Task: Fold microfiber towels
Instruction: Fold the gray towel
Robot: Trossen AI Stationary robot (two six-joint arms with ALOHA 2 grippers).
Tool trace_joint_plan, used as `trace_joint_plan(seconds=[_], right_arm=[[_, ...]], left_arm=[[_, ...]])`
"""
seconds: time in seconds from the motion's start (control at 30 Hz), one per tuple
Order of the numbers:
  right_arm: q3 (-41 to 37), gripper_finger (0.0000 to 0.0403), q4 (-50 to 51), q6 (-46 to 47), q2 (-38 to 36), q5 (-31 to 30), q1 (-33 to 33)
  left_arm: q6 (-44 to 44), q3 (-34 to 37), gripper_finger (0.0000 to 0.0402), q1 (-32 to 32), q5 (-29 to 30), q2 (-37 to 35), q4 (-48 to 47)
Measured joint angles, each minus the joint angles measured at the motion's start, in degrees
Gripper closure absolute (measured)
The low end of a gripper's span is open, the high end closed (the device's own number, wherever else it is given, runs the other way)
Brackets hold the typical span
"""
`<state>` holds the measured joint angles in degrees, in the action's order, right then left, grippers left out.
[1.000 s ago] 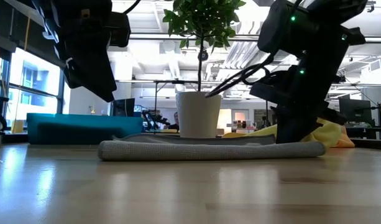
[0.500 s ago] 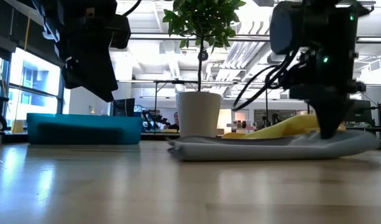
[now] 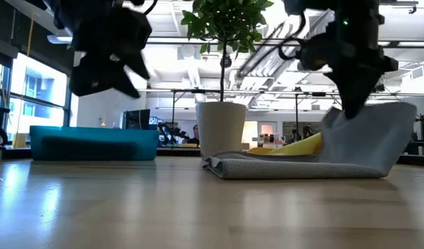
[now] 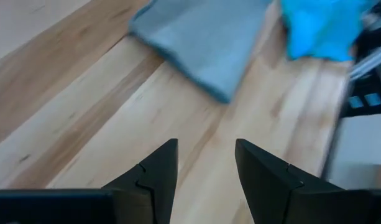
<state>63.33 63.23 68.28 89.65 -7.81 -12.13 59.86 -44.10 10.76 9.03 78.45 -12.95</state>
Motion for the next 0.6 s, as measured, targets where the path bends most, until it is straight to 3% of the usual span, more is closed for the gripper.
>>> trace_joint_plan(seconds=[0.27,0.6], right_arm=[[1.18,0.0403,-7.17,7.05,0.10,-1.09,-1.19],[1.18,0.0403,-17.33,15.53,4.20,-2.96,-1.17]], left_arm=[[-5.76,-0.02,0.0252,0.00,-1.22,-4.86,3.44],[-16.85,-0.09,0.0252,-1.01,-1.47,-18.21,0.94]])
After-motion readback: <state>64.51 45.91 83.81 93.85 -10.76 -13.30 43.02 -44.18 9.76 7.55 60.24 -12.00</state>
